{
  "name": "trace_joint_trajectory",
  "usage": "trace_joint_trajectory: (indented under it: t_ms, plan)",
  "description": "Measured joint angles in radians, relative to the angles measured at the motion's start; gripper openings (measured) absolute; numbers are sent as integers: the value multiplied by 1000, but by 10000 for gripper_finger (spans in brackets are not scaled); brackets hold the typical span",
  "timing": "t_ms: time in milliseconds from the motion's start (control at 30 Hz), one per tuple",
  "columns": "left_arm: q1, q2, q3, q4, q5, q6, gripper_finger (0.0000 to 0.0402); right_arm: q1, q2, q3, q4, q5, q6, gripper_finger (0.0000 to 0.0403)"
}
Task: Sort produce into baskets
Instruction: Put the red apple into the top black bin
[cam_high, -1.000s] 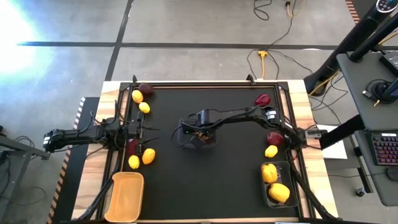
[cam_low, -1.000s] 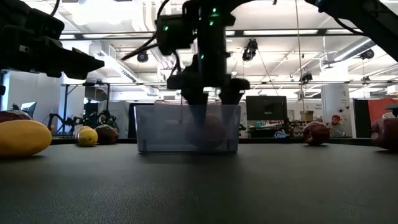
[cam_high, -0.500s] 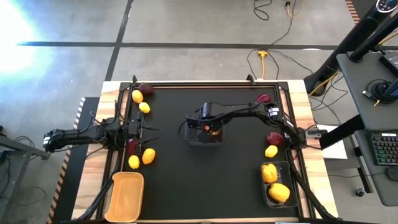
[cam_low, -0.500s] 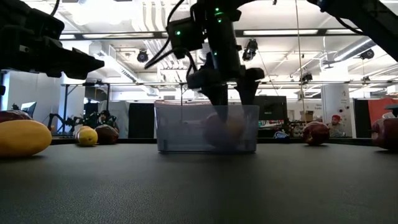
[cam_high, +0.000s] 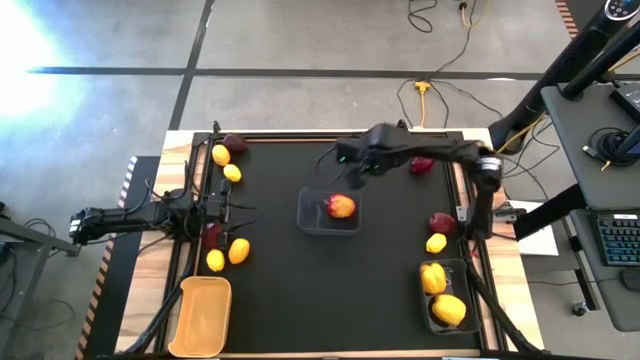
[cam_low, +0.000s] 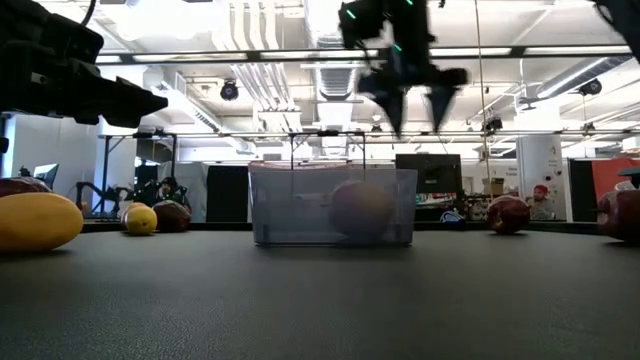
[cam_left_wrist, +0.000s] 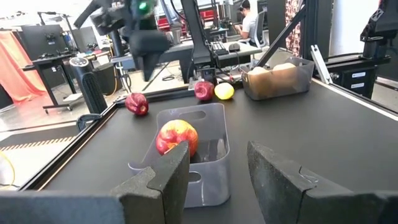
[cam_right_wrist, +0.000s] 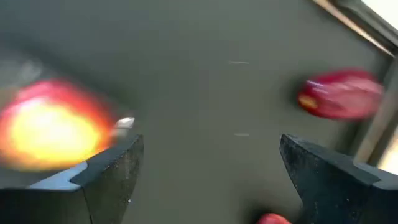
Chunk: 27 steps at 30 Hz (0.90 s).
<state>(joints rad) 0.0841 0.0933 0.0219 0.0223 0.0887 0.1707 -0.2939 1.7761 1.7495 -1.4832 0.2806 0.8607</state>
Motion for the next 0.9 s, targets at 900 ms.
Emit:
trace_joint_trajectory:
  t_ms: [900]
  plan:
    - [0, 0, 0, 0, 0, 0, 146, -651, -310, -779, 609, -64, 516, 369]
